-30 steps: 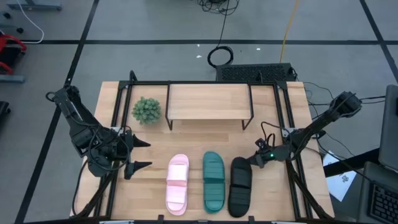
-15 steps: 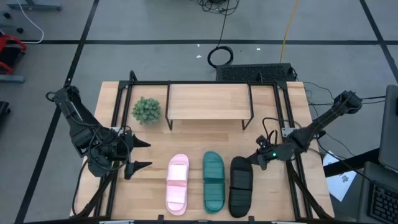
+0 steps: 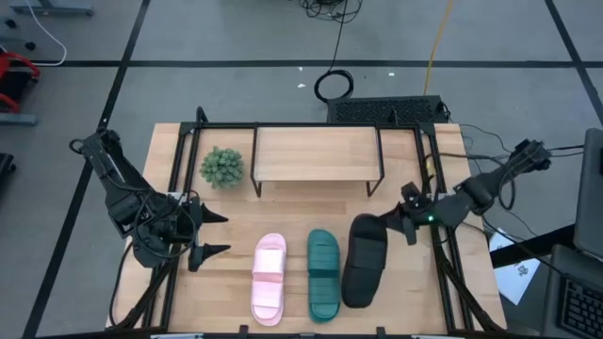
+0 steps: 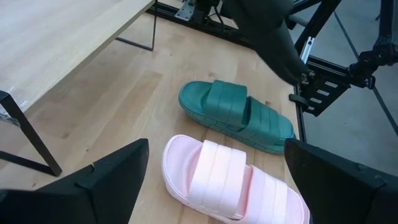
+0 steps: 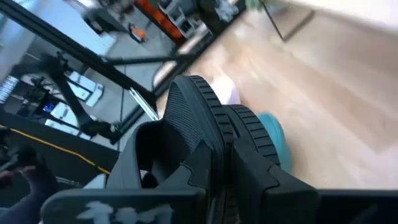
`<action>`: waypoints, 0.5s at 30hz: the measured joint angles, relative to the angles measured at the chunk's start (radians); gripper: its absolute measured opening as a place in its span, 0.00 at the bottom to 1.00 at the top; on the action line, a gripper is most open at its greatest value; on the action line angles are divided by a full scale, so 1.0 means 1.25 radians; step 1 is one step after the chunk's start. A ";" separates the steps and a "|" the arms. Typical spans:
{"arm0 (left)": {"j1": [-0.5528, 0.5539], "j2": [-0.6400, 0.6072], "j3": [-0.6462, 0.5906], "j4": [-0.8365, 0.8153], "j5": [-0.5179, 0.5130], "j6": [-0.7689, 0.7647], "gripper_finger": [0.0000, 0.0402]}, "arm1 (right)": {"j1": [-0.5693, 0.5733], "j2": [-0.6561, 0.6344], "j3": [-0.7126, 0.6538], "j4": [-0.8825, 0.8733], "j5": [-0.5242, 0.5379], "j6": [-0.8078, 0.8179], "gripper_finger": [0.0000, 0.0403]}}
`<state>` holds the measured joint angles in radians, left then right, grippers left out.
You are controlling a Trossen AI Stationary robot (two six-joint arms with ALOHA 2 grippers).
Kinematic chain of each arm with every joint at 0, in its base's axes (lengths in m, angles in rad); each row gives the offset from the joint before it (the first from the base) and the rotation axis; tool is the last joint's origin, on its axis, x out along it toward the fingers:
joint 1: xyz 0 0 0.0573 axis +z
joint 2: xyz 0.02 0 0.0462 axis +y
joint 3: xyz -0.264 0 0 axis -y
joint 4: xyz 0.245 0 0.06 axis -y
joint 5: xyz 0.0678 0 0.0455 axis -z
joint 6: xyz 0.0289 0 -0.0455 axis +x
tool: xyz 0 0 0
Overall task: Pick and place slides into the shelf
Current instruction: Put the black slippers on the shelf
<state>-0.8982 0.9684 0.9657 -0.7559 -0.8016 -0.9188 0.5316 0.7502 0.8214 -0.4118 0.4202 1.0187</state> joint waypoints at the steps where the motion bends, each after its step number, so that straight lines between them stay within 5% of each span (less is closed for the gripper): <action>1: 0.000 0.000 0.000 0.000 0.003 0.000 0.94 | -0.018 0.000 0.014 0.001 -0.015 -0.016 0.07; 8: 0.000 0.000 0.000 0.000 0.008 0.000 0.94 | -0.199 0.037 0.133 -0.041 -0.183 -0.129 0.07; 15: 0.000 0.000 0.000 0.000 0.013 0.000 0.94 | -0.456 0.188 0.288 -0.095 -0.463 -0.260 0.07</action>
<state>-0.8982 0.9684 0.9657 -0.7555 -0.7856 -0.9186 -0.0378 0.9847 1.1814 -0.5308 -0.1588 0.6934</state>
